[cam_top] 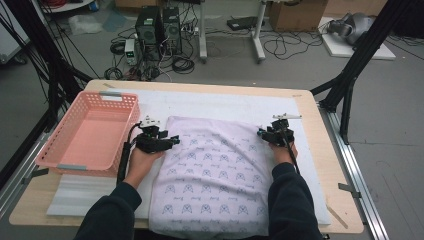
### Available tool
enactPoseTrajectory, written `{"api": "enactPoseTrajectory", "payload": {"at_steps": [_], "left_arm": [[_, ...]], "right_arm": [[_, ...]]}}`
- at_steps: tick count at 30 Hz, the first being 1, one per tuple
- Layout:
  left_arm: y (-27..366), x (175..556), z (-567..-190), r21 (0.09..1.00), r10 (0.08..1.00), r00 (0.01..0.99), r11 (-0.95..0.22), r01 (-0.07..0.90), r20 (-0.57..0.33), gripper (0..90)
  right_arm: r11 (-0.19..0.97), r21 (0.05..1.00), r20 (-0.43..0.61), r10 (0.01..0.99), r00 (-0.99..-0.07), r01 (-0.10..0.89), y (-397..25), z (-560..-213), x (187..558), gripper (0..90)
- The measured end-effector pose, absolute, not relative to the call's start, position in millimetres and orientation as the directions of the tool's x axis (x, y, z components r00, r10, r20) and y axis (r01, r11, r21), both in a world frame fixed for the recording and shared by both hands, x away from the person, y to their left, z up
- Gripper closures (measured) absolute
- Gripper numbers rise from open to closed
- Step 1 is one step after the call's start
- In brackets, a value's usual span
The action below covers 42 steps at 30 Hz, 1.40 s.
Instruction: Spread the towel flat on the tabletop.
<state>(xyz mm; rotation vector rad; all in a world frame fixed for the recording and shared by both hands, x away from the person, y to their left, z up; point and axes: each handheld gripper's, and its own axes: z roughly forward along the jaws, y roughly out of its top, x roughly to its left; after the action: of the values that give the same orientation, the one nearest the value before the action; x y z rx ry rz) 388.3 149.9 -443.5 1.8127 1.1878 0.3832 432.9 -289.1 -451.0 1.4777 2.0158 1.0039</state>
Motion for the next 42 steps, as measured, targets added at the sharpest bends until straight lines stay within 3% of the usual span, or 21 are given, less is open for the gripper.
{"api": "enactPoseTrajectory", "payload": {"at_steps": [2, 4, 5, 7, 11, 17, 18, 19, 21, 24, 25, 27, 29, 32, 34, 36, 37, 39, 42], "left_arm": [[152, 394, -451, 0.799, 0.865, 0.451, -0.106, 0.591, -0.219, 44.9], [152, 396, -452, 0.801, 0.876, 0.422, -0.071, 0.595, -0.235, 46.3], [152, 398, -451, 0.802, 0.88, 0.41, -0.06, 0.594, -0.238, 46.3], [151, 401, -448, 0.802, 0.886, 0.409, -0.078, 0.593, -0.217, 46.4], [145, 418, -442, 0.804, 0.887, 0.414, -0.088, 0.588, -0.205, 46.1], [138, 460, -449, 0.772, 0.898, 0.388, -0.094, 0.629, -0.207, 48.2], [136, 463, -450, 0.782, 0.899, 0.395, -0.106, 0.614, -0.189, 50.4], [135, 464, -452, 0.792, 0.899, 0.406, -0.124, 0.598, -0.166, 58.5], [138, 465, -451, 0.791, 0.92, 0.371, -0.131, 0.598, -0.129, 85.2], [144, 466, -451, 0.791, 0.954, 0.275, -0.08, 0.607, -0.115, 85.3], [144, 466, -451, 0.792, 0.954, 0.276, -0.078, 0.606, -0.117, 81.4], [145, 465, -449, 0.796, 0.954, 0.276, -0.076, 0.6, -0.117, 50.0], [146, 462, -447, 0.795, 0.949, 0.283, -0.065, 0.604, -0.137, 44.7], [146, 458, -442, 0.789, 0.939, 0.312, -0.08, 0.61, -0.146, 42.9], [145, 455, -437, 0.798, 0.924, 0.344, -0.079, 0.598, -0.167, 43.7], [143, 451, -431, 0.822, 0.899, 0.394, -0.074, 0.565, -0.19, 40.6], [141, 449, -427, 0.837, 0.88, 0.431, -0.075, 0.543, -0.201, 36.1], [139, 443, -418, 0.862, 0.852, 0.479, -0.067, 0.502, -0.212, 29.2], [133, 432, -405, 0.887, 0.82, 0.532, -0.067, 0.457, -0.212, 14.7]], "right_arm": [[0.192, 0.765, 0.064, 0.927, -0.369, 0.615, -290, -450, 439, 88.0], [0.268, 0.765, -0.026, 0.921, -0.388, 0.585, -288, -449, 442, 88.9], [0.297, 0.764, -0.096, 0.93, -0.355, 0.572, -288, -449, 442, 88.9], [0.233, 0.776, -0.06, 0.952, -0.299, 0.586, -294, -451, 444, 88.4], [0.195, 0.797, -0.026, 0.957, -0.29, 0.572, -296, -444, 438, 68.8], [0.23, 0.802, -0.018, 0.932, -0.361, 0.552, -299, -429, 415, 63.3], [0.246, 0.788, -0.023, 0.928, -0.372, 0.564, -299, -429, 412, 61.1], [0.259, 0.782, -0.027, 0.923, -0.384, 0.567, -300, -428, 408, 61.3], [0.269, 0.785, -0.033, 0.918, -0.395, 0.559, -303, -429, 402, 61.5], [0.247, 0.784, 0.006, 0.914, -0.405, 0.57, -308, -433, 397, 62.7], [0.234, 0.785, 0.025, 0.913, -0.408, 0.573, -309, -436, 397, 62.1], [0.216, 0.775, 0.067, 0.906, -0.417, 0.594, -306, -441, 398, 57.3], [0.212, 0.761, 0.09, 0.901, -0.424, 0.613, -299, -448, 401, 55.8], [0.262, 0.764, 0.018, 0.904, -0.426, 0.59, -292, -451, 403, 58.6], [0.289, 0.758, -0.065, 0.925, -0.374, 0.584, -292, -448, 404, 58.2], [0.297, 0.746, -0.121, 0.94, -0.318, 0.596, -293, -447, 404, 63.6], [0.309, 0.739, -0.141, 0.94, -0.31, 0.599, -296, -447, 403, 59.5], [0.234, 0.757, -0.04, 0.949, -0.314, 0.611, -305, -445, 402, 53.0], [0.186, 0.799, 0.029, 0.938, -0.346, 0.572, -313, -436, 390, 48.1]]}}
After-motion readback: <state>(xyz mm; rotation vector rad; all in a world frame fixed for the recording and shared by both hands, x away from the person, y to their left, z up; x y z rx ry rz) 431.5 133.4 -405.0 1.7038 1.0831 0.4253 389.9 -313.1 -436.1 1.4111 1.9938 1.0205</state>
